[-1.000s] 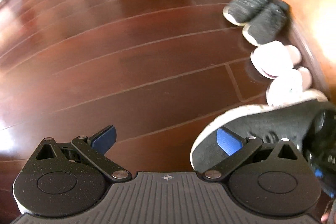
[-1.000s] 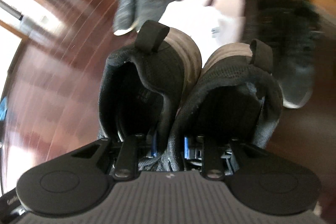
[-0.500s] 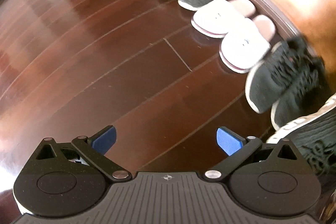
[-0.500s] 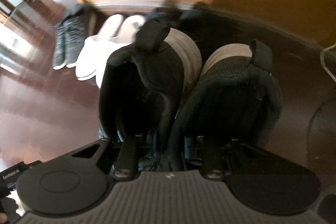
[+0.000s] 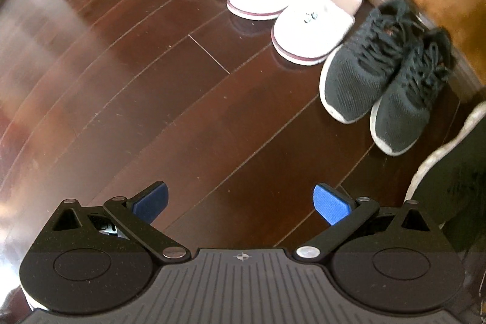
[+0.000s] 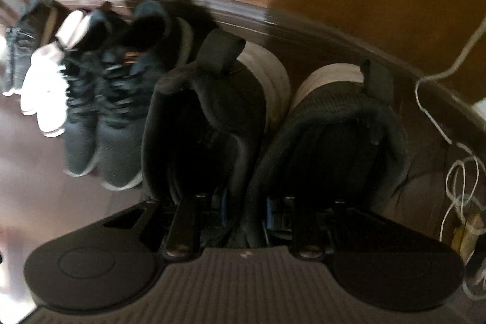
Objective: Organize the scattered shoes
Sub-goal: 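Carry the black sneaker pair with the right tool to the row's end, then lower the black sneakers by the baseboard and open the right tool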
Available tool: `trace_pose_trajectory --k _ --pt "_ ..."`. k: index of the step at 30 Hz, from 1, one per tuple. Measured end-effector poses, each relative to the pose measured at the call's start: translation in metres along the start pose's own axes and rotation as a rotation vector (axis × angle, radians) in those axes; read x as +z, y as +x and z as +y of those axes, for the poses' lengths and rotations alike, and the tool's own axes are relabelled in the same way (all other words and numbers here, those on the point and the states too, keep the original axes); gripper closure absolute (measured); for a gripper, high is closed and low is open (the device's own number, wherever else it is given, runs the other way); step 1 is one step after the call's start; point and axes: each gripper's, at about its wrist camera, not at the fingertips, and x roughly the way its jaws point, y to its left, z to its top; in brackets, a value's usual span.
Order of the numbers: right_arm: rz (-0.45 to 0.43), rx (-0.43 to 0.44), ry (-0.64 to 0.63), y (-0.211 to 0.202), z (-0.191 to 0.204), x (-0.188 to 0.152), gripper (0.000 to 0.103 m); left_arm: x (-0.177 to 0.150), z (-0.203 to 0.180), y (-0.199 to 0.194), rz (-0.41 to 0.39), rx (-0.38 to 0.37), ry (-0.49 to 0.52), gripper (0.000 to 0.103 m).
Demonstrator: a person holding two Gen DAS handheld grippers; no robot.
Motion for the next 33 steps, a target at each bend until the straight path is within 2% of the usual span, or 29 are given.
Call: trace_pose_trajectory --k 7,16,22,29,33 --pt "0.021 0.002 0.06 0.03 -0.001 0.013 0.078 0.0 -0.012 0.007 0.01 -0.006 0.036 0.0" --pt "0.052 0.022 0.058 0.048 -0.001 0.032 0.078 0.011 -0.019 0.012 0.009 -0.042 0.008 0.0" --pt "0.038 0.029 0.135 0.053 -0.009 0.032 0.077 0.02 -0.018 0.013 0.008 -0.058 0.003 0.0" --pt "0.012 -0.022 0.187 0.046 -0.017 0.027 0.058 0.03 -0.004 0.014 0.024 -0.054 -0.026 0.0" --pt "-0.009 -0.048 0.192 0.036 -0.019 0.022 0.042 0.035 0.007 0.013 0.043 -0.051 -0.043 0.0"
